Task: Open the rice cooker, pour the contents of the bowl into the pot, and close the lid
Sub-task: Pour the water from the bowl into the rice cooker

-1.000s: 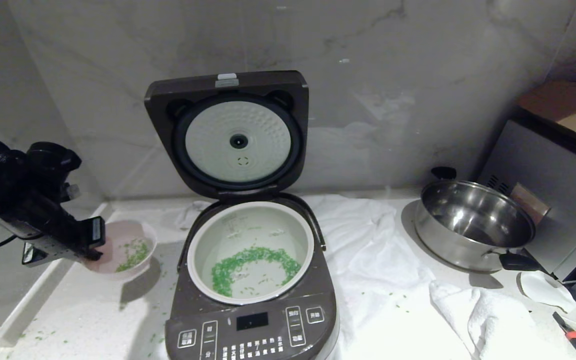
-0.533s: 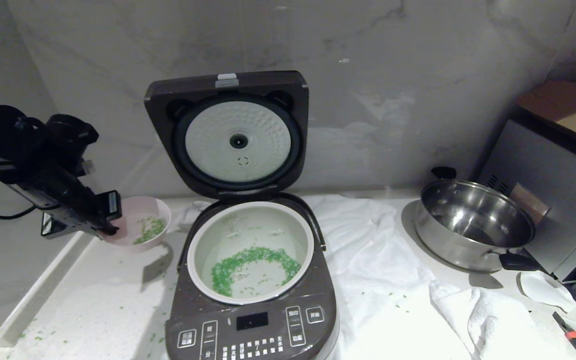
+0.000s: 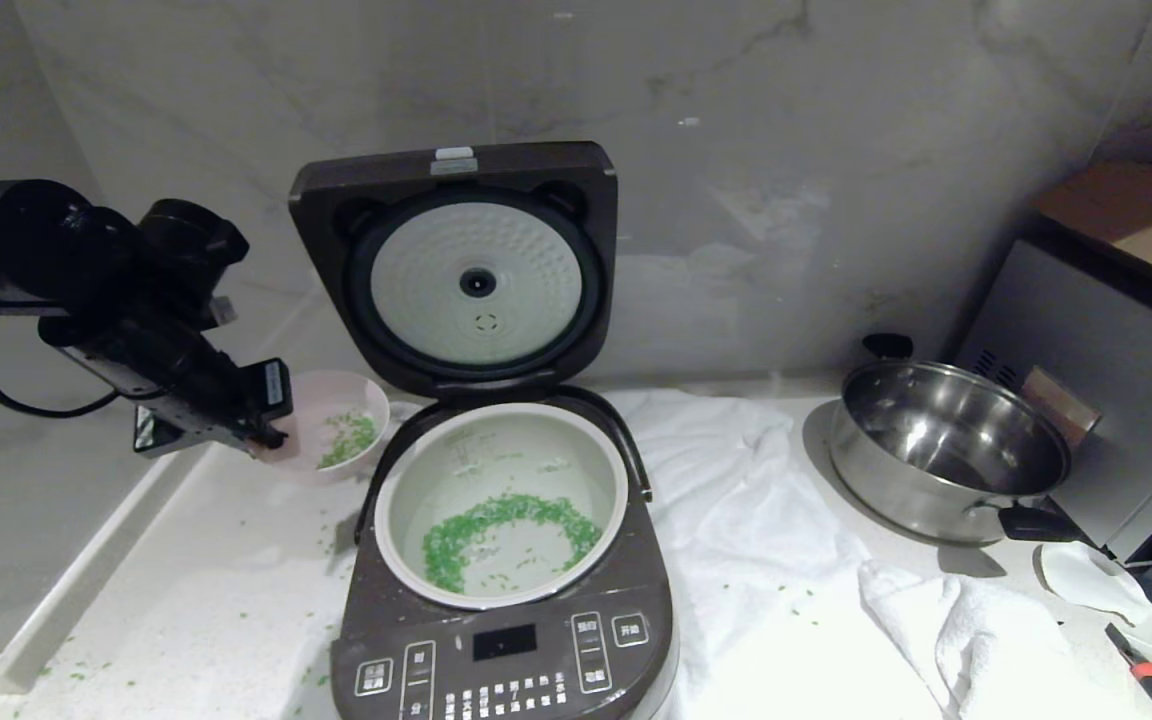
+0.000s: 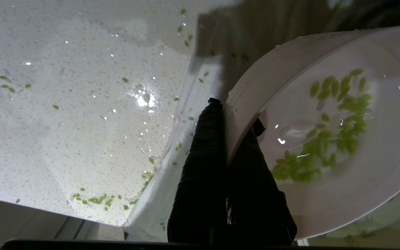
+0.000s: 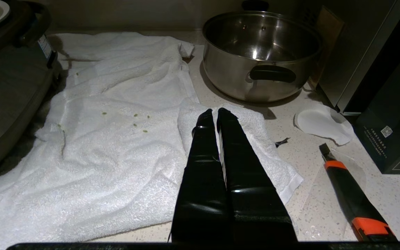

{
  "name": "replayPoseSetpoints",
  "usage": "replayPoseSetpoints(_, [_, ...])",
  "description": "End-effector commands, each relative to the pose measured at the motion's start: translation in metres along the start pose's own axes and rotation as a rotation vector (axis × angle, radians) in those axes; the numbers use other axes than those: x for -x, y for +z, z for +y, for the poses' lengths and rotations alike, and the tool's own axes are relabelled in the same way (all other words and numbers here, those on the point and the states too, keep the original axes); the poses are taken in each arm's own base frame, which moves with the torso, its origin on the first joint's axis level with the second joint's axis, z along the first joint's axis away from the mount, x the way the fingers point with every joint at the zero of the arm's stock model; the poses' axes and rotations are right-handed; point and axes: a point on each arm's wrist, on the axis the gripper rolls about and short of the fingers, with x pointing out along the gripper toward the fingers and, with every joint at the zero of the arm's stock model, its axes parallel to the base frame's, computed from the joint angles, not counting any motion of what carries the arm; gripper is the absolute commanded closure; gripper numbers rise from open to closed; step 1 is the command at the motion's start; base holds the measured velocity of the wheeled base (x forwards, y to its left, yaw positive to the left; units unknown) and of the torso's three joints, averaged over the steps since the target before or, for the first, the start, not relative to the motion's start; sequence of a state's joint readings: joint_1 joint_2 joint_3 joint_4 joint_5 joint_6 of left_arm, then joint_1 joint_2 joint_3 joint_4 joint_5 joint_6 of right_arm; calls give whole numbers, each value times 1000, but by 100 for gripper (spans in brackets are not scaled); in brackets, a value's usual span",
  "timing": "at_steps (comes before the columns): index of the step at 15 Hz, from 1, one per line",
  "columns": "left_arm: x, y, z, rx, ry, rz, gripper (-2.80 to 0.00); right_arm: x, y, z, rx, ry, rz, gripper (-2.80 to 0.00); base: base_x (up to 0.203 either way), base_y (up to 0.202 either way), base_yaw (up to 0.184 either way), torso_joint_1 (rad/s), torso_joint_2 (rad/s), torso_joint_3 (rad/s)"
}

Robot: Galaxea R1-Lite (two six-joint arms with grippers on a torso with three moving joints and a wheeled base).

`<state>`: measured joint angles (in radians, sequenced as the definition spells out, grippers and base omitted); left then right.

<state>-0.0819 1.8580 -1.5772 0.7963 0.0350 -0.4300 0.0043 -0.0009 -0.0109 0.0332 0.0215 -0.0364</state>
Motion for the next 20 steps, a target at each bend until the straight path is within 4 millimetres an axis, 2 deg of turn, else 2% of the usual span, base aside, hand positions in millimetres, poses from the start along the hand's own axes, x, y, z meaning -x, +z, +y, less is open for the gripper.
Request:
replayPoseSetpoints(1, [8, -15, -12, -45, -22, 15, 0, 0, 0, 0, 0, 0, 0, 0, 0, 0, 0, 0, 0, 0])
replayPoseSetpoints(6, [11, -41, -41, -126, -56, 90, 0, 0, 0, 0, 0, 0, 0, 0, 0, 0, 0, 0, 0, 0])
replayPoseSetpoints(10, [1, -58, -76, -143, -81, 132, 0, 0, 0, 0, 0, 0, 0, 0, 0, 0, 0, 0, 0, 0])
replayPoseSetpoints(14, [-2, -66, -106, -158, -96, 115, 0, 0, 0, 0, 0, 0, 0, 0, 0, 0, 0, 0, 0, 0])
replayPoseSetpoints(18, [-15, -88, -136, -213, -5, 59, 0, 0, 0, 0, 0, 0, 0, 0, 0, 0, 0, 0, 0, 0])
replayPoseSetpoints(20, [-18, -93, -147, -184, -15, 15, 0, 0, 0, 0, 0, 0, 0, 0, 0, 0, 0, 0, 0, 0])
